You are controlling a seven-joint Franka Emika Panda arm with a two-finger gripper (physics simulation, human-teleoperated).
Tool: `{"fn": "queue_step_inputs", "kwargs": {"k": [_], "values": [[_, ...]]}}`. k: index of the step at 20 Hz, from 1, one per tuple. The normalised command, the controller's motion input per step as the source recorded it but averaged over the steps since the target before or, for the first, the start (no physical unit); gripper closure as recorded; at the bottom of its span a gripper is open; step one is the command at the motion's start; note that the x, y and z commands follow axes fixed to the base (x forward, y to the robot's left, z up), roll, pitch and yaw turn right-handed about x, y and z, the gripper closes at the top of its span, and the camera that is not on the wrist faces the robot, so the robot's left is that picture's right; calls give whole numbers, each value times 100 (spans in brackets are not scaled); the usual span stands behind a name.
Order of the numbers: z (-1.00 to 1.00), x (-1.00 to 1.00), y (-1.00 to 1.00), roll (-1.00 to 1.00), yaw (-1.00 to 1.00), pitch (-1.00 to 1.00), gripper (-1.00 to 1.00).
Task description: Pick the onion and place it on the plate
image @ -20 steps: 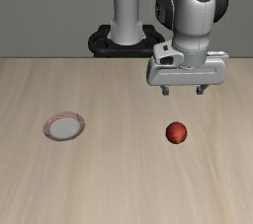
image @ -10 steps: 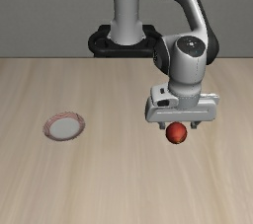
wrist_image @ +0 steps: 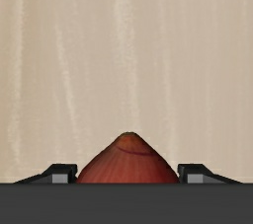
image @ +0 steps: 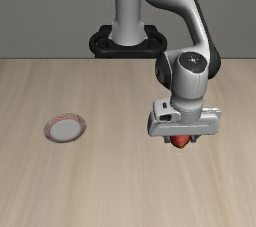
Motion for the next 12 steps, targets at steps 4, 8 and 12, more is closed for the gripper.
{"fn": "queue_step_inputs", "kwargs": {"k": [4, 8, 12], "values": [[25, 0, 0, 0, 0, 0, 100], [25, 0, 0, 0, 0, 0, 100], [100, 0, 0, 0, 0, 0, 100]]}}
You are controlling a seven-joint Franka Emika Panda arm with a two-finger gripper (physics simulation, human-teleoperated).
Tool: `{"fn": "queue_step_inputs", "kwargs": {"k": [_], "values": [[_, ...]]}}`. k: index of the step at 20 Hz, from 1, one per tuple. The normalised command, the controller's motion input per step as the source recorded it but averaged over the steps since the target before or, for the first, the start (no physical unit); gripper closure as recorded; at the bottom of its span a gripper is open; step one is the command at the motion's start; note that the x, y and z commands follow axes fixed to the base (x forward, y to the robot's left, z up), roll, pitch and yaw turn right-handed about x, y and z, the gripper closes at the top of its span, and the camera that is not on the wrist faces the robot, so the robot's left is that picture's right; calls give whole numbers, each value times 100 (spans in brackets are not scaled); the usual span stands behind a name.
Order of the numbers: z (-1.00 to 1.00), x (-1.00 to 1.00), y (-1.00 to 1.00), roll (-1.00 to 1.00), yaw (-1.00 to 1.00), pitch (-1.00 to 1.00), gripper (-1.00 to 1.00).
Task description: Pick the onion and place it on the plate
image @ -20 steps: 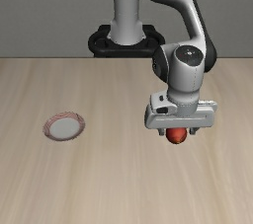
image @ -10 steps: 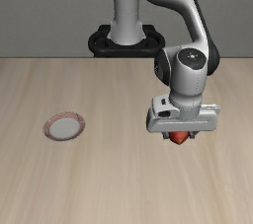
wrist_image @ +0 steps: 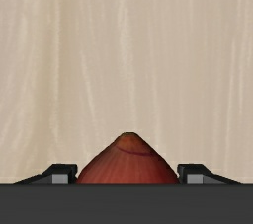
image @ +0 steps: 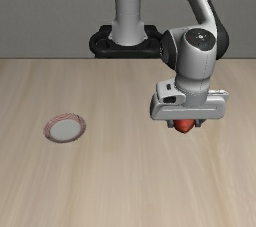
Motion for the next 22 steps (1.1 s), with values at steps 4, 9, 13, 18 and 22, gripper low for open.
{"fn": "queue_step_inputs", "kwargs": {"k": [4, 9, 13, 18, 22], "values": [[100, 0, 0, 0, 0, 0, 100], [20, 0, -80, 0, 0, 0, 100], [0, 0, -100, 0, 0, 0, 100], [0, 0, -100, 0, 0, 0, 100], [0, 0, -100, 0, 0, 0, 100]]}}
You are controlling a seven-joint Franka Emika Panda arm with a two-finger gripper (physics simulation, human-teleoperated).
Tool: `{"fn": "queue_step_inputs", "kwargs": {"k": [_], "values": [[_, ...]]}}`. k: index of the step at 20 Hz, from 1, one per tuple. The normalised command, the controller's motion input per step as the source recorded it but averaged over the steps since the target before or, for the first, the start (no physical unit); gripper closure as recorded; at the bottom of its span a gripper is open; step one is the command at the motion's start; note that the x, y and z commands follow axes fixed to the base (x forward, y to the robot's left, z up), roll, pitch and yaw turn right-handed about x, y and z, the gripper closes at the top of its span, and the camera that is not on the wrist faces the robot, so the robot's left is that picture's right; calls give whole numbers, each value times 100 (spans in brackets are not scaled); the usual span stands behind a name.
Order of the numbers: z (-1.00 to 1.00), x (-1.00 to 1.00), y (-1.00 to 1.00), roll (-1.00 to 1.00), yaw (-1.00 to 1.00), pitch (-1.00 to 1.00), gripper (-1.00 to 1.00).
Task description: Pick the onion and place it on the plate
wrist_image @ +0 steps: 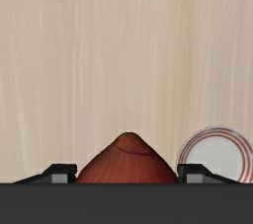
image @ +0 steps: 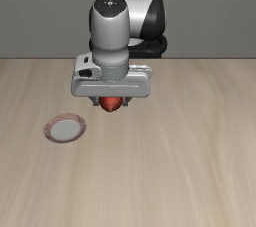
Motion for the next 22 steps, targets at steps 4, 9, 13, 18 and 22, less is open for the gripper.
{"fn": "queue_step_inputs", "kwargs": {"k": [4, 9, 13, 18, 22], "values": [[0, 0, -100, 0, 0, 0, 100], [0, 0, -100, 0, 0, 0, 100], [0, -25, -75, 0, 0, 0, 100], [-60, -20, 20, 0, 0, 0, 100], [-75, 0, 0, 0, 0, 0, -100]]}}
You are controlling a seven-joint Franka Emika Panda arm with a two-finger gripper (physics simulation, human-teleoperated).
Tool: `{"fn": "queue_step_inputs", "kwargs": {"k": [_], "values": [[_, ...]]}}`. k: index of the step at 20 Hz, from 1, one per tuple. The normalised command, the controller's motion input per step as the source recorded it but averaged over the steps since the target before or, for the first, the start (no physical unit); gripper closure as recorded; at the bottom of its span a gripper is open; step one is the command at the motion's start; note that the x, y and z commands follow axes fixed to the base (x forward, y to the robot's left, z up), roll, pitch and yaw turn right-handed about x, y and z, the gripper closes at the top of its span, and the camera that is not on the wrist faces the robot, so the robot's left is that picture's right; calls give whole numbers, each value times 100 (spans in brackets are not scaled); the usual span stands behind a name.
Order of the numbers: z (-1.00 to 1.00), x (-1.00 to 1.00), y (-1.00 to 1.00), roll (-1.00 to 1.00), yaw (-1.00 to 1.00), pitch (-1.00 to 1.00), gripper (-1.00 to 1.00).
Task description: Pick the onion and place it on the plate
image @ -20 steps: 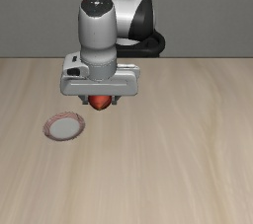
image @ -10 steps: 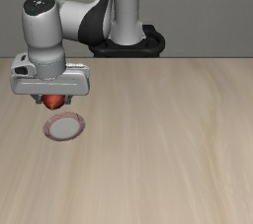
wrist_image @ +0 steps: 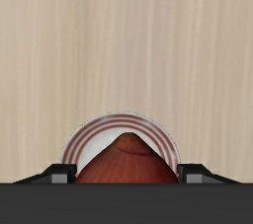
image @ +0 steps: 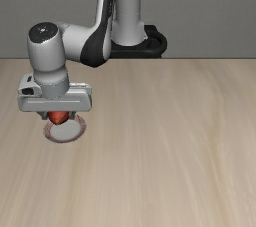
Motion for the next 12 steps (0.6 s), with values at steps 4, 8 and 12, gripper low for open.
{"fn": "queue_step_inputs", "kwargs": {"k": [4, 8, 12], "values": [[0, 0, 0, 0, 0, 0, -100], [0, 0, 0, 0, 0, 0, -100], [0, 0, 0, 0, 0, 0, -100]]}}
